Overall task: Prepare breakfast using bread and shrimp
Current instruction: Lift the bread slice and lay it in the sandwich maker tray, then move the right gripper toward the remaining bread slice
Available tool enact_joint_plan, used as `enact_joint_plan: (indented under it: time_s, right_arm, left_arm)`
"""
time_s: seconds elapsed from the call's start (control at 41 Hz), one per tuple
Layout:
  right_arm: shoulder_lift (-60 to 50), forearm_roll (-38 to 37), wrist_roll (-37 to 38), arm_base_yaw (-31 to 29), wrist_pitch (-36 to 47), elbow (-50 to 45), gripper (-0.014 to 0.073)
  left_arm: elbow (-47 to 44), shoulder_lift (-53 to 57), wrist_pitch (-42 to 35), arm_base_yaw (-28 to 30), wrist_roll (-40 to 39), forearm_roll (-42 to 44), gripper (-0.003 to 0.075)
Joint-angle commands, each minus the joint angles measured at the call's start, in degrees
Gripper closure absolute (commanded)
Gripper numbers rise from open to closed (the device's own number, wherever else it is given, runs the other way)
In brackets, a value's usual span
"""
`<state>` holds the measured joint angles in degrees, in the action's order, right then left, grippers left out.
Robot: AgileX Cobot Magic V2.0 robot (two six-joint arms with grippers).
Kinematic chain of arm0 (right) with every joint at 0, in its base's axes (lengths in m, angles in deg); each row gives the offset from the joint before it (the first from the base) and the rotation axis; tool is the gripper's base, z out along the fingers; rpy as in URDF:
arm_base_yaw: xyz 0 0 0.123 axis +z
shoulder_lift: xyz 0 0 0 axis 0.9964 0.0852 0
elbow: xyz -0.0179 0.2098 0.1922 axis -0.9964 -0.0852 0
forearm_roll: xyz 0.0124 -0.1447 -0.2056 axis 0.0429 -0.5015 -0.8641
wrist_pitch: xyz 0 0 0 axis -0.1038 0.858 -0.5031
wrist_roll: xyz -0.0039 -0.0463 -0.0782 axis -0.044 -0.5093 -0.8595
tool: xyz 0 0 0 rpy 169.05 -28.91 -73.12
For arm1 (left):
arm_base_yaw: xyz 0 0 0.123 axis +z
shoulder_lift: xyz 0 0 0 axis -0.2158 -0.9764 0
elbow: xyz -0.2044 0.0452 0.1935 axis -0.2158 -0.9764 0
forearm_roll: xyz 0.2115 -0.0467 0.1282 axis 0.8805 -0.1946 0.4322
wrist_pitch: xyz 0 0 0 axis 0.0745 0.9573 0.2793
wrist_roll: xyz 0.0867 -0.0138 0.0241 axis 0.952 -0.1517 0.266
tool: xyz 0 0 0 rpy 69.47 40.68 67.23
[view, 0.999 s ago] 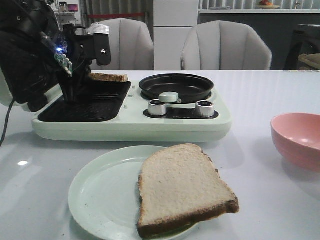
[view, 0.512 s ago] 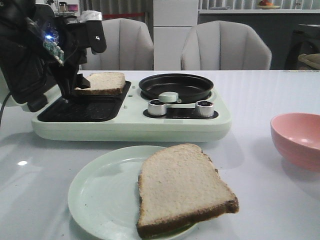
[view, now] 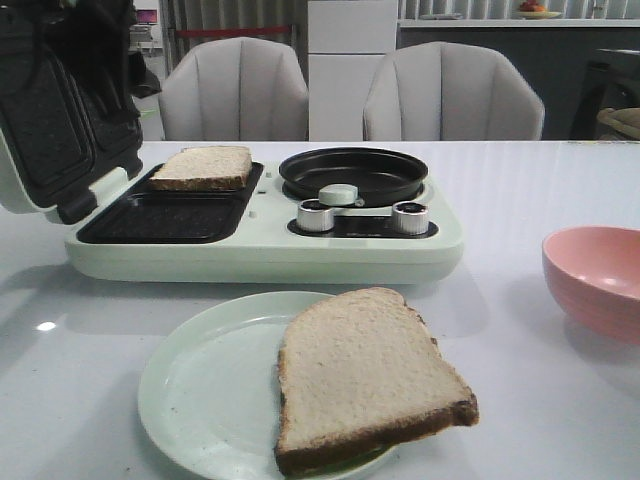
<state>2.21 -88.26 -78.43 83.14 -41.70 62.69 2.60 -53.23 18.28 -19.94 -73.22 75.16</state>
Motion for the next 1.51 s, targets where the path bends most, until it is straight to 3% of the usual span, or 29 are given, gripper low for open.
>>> enact_joint_plan:
  time_s: [0.0, 0.146, 0.244, 0.463, 0.731, 1.048, 1.243, 1.487]
  right_arm:
    - [0.47, -0.54, -0.29, -0.26, 4.01, 1.66, 0.0070]
    - [0.47, -0.54, -0.29, -0.26, 4.01, 1.66, 0.0070]
    - [0.47, -0.54, -0.29, -0.26, 4.00, 1.66, 0.0070]
    - [0.47, -0.54, -0.29, -0.26, 4.00, 1.66, 0.0070]
    - [0.47, -0.48, -0.29, -0.26, 4.83, 1.66, 0.0070]
    - [0.47, 1.80, -0.29, -0.26, 4.30, 1.66, 0.0070]
    - [3.16, 13.58, -1.69, 0.81, -0.16, 1.71, 0.0080]
    - [16.42, 33.47, -15.14, 7.71, -5.32, 1.71, 0.0080]
  left_arm:
    - [-0.61, 6.02, 13.17, -6.94, 9.48, -11.55, 0.0265]
    - [-0.51, 10.67, 22.52, -14.50, 28.70, -43.73, 0.0265]
    - [-0.62, 14.44, 24.59, -16.95, 30.31, -56.46, 0.0265]
    - [-3.91, 27.81, 21.06, -18.84, 34.86, -77.52, 0.0265]
    - [-12.29, 44.78, 16.78, -19.66, 34.86, -85.68, 0.0265]
    - [-19.70, 58.11, 16.36, -19.66, 34.86, -87.32, 0.0265]
    - [-20.66, 59.67, 16.27, -19.66, 34.86, -87.32, 0.0265]
    - [-21.13, 59.56, 14.43, -19.66, 34.86, -87.19, 0.0265]
